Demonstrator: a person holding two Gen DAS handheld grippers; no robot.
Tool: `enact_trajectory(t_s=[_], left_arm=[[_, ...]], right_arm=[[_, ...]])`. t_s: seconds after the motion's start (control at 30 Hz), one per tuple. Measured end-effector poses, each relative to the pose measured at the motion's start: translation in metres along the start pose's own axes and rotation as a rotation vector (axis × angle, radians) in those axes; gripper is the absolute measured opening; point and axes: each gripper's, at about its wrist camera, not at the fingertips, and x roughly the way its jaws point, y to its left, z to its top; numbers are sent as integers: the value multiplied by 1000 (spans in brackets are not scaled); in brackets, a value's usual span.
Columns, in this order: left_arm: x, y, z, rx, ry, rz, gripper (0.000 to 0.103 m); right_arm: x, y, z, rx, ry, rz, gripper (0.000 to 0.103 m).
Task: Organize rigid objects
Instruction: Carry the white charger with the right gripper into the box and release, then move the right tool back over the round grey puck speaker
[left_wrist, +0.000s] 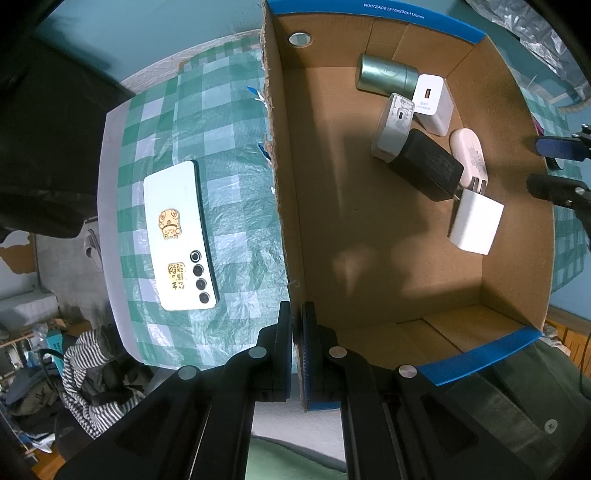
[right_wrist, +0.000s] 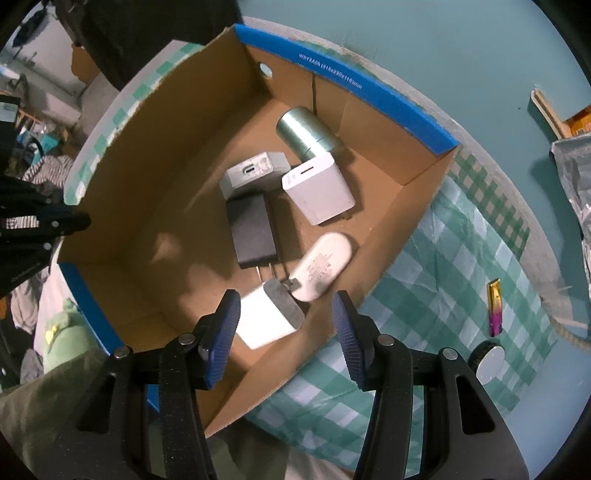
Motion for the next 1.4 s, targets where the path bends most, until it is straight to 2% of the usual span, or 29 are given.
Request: enact_trajectory(t_s=[0.1,0.53,0.63,0.7,0.87,1.17,1.3,1.4], left_arm=[[-1,0,0,0,1,1,5],[-1,0,0,0,0,1,5],[-1,0,0,0,1,1,5],[-1,0,0,-1,1,0,5],[-4,0,0,-2,2,-1,5],[-3,1,0,-6,2,0,5],[-2,3,0,-13,5,2,5],[0,2,0,-17,7,7,5]], right_arm=[[-9,-4,-2,18,-24,-1,60],[-39,-48,-22,151,-87,13,61],[-43,-65,-32,203,-96,-4,69],[-43,-78,-38,236,-96,-11,70],[-39,-113,-56,320,-70,-28,70],[-14,-201,-97,519,-1,-135,72],[4,-239,-113,609,46,-131,72],[14,-256,-118,623,70,-139,72]])
